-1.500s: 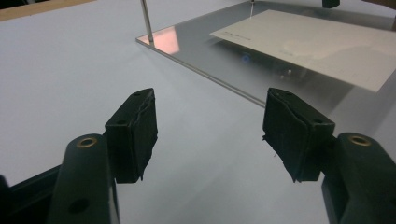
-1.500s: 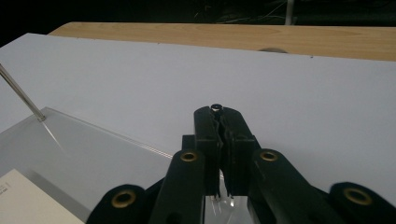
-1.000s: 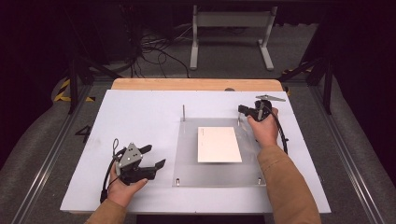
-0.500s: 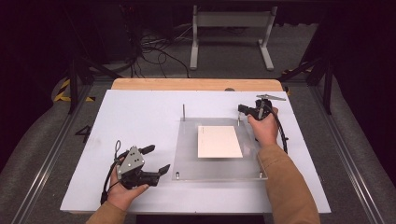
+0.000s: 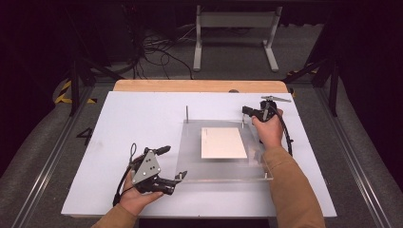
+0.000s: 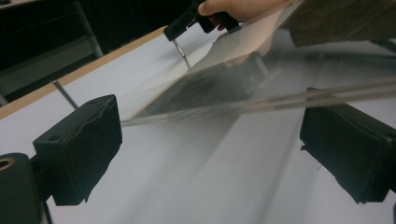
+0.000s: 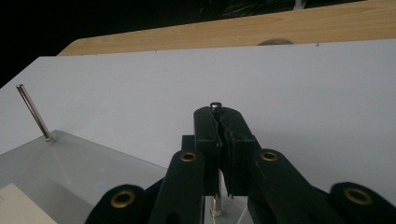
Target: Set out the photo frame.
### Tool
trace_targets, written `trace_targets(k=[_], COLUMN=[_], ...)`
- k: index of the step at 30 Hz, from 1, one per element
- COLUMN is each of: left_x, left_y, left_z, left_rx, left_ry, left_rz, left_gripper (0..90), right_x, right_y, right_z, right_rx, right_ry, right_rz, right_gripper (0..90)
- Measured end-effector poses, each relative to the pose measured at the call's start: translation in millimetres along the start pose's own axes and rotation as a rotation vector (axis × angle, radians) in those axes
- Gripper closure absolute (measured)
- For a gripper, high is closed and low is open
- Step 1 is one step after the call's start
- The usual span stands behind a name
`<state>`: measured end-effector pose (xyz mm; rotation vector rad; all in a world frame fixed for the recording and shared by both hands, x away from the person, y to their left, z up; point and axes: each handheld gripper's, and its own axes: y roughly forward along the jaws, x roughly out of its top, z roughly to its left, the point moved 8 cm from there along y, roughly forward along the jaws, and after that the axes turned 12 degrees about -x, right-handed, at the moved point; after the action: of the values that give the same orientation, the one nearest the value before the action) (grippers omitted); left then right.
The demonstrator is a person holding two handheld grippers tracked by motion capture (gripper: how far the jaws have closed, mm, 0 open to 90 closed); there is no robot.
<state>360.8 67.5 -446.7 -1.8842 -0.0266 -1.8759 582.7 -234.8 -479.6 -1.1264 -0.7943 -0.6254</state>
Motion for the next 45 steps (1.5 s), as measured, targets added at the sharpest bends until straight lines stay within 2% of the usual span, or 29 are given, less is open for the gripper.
trace_targets(k=[5, 10, 13, 16, 17, 22, 30, 31, 34, 45], left_x=[3.4, 12.0, 13.8, 15.0, 15.4, 17.6, 14.7, 13.3, 12.8, 14.1], left_y=[7.3, 13.4, 17.3, 19.1, 19.2, 20.1, 20.4, 20.3, 20.6, 20.2], left_z=[6.5, 0.6, -1.8, -4.6, -6.0, -8.5, -8.9, -8.9, -9.2, -8.2], left_rx=[-0.006, -0.028, -0.042, -0.066, -0.087, -0.118, -0.100, -0.101, -0.103, -0.105], left_ry=[0.001, 0.025, 0.023, 0.033, 0.039, 0.058, 0.105, 0.122, 0.132, 0.126], left_rz=[-0.037, -0.061, -0.070, -0.078, -0.080, -0.108, -0.057, -0.031, -0.025, -0.017], left_gripper=[7.9, 11.0, 14.0, 20.6, 24.5, 39.6, 50.4, 52.1, 53.8, 54.7], right_x=[0.2, 0.1, -0.1, -0.2, -0.3, -0.6, -1.7, -2.1, -2.4, -2.2], right_y=[0.8, 0.5, 0.3, 0.5, 0.5, 1.0, 1.5, 1.2, 1.1, -0.4], right_z=[0.0, -0.5, -0.3, -0.6, -0.7, -1.3, -1.9, -1.6, -1.3, -0.2], right_rx=[-0.002, 0.006, 0.004, 0.009, 0.011, 0.024, 0.042, 0.041, 0.044, 0.033], right_ry=[0.008, 0.008, 0.010, 0.016, 0.019, 0.028, 0.037, 0.037, 0.036, 0.020], right_rz=[0.001, 0.004, 0.004, 0.001, 0.002, 0.000, -0.013, -0.014, -0.019, -0.021], right_gripper=[85.4, 85.3, 85.2, 85.1, 85.1, 84.8, 84.3, 84.1, 83.9, 82.4])
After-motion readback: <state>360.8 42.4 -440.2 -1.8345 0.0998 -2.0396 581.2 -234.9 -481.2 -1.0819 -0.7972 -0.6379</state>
